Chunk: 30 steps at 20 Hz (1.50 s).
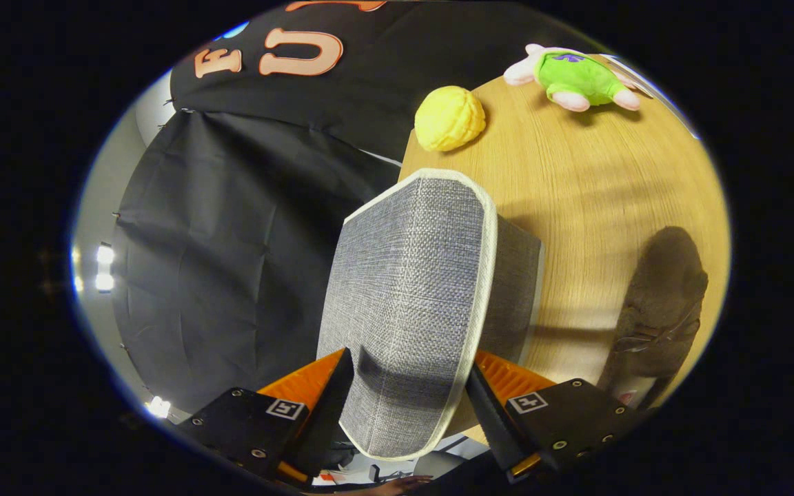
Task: Open the storage box then place both shoes into the box .Put the left shoe in first, then the right shoe, with the right side of both shoes facing outward in a uniform manner.
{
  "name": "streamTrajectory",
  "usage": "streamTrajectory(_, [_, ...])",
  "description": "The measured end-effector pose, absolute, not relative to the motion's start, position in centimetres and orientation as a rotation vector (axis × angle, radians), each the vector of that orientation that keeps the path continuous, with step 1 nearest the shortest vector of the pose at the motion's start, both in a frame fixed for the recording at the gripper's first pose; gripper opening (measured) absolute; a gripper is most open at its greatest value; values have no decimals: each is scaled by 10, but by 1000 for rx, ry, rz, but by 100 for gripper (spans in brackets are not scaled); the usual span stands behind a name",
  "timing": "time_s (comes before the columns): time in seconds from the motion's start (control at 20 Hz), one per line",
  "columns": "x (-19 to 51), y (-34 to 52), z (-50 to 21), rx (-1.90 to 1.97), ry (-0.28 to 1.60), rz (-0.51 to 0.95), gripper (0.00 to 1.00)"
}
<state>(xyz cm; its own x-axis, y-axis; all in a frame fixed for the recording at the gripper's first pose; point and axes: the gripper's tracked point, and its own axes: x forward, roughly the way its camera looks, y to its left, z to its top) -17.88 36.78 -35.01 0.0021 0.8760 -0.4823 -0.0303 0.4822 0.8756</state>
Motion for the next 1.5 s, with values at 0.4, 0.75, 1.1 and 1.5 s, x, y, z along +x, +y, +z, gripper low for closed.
streamTrajectory(0.4, [-149, 347, -319, 863, 1323, 761, 14])
streamTrajectory(0.75, [-126, 377, -232, 984, 1213, 876, 12])
streamTrajectory(1.1, [-102, 451, -174, 920, 1119, 937, 12])
streamTrajectory(1.5, [-119, 545, -154, 1009, 1133, 934, 84])
